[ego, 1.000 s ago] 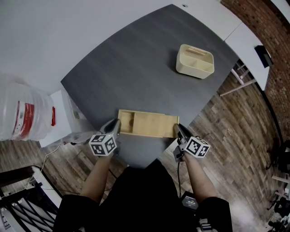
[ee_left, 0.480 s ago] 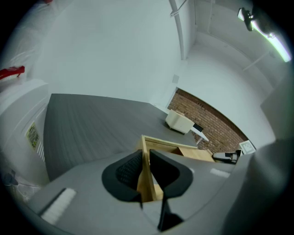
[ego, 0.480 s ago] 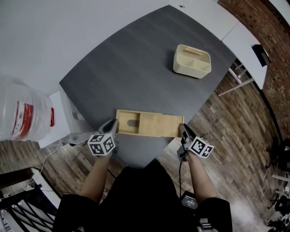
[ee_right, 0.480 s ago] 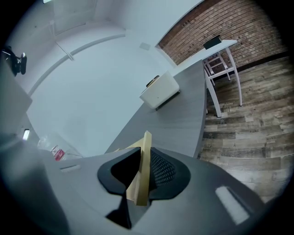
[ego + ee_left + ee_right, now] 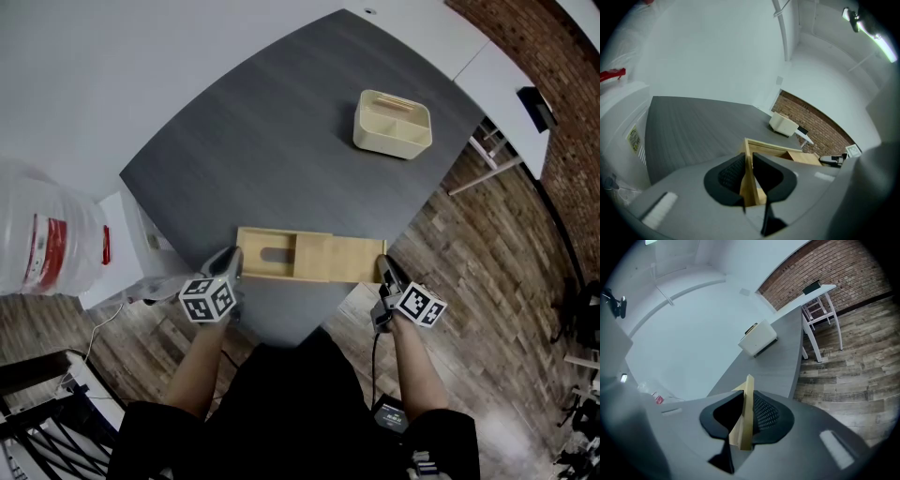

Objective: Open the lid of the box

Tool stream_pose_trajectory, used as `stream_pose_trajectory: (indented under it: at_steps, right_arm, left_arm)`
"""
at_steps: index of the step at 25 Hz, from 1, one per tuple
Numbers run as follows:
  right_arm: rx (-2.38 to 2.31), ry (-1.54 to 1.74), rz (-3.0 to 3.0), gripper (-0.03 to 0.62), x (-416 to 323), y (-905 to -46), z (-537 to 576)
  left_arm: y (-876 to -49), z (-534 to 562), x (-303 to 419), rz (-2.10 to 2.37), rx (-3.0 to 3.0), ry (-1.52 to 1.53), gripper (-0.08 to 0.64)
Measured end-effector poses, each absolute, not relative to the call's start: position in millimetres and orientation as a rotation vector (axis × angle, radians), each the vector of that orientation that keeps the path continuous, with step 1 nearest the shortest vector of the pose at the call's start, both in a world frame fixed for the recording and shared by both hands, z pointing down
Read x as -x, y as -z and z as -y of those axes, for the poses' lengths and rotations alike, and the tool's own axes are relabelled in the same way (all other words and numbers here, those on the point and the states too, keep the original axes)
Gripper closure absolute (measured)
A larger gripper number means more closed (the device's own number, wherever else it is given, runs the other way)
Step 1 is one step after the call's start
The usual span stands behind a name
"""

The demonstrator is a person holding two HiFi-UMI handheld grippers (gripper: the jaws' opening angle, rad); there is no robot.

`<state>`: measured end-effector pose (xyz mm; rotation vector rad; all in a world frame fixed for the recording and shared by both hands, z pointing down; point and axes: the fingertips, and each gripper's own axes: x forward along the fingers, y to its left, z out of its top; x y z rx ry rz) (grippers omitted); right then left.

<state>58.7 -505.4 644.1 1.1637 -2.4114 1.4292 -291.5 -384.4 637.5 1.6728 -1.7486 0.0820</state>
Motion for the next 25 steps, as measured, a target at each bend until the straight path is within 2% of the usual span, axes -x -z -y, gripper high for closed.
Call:
stream_pose_trajectory:
  at_steps: [25]
  right_arm:
    - [-1.25, -1.459, 2.407, 0.531, -89.3, -642.7, 516.8]
  left_arm:
    - [-637.7, 383.3, 293.1, 1.793, -1.649, -0.08, 0.517]
